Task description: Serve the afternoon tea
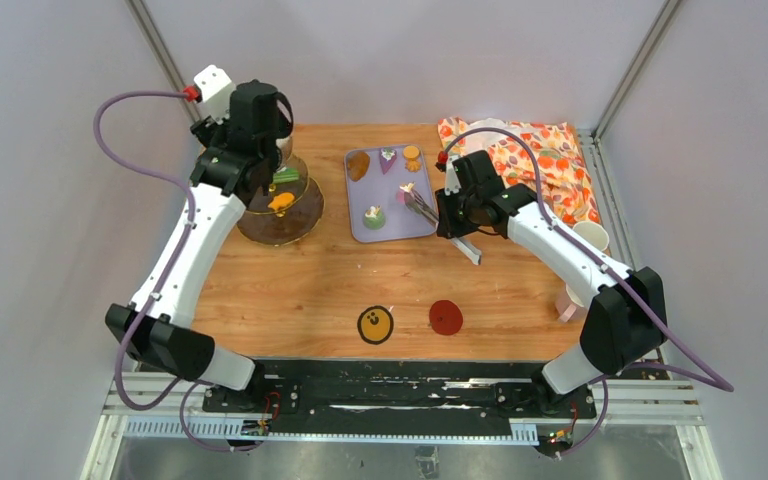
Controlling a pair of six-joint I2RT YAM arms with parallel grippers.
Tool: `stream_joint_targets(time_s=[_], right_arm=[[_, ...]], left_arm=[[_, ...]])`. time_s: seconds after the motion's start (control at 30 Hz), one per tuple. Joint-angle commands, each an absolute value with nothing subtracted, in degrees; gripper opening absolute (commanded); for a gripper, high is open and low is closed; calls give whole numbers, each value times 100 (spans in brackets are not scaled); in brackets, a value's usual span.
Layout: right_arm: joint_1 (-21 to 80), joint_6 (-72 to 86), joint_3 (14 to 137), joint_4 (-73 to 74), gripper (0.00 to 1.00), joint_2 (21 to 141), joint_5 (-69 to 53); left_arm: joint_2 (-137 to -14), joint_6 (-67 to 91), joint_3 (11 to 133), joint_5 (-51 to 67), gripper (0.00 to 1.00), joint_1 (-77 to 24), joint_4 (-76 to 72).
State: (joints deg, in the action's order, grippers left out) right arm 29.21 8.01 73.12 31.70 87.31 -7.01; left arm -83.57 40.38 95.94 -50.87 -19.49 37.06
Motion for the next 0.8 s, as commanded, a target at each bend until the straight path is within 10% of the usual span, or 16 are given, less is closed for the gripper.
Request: stream_joint_targets(time_s=[0.0, 0.77], right_arm=[[2862, 857, 7340, 3155, 1, 8629, -684], [2865, 861, 7396, 3281, 0, 8645, -699]], left_arm=[[-7839, 2449, 9406, -2946, 96, -1275, 2954], [-8355, 555, 9710, 3785, 93, 1183, 2385]])
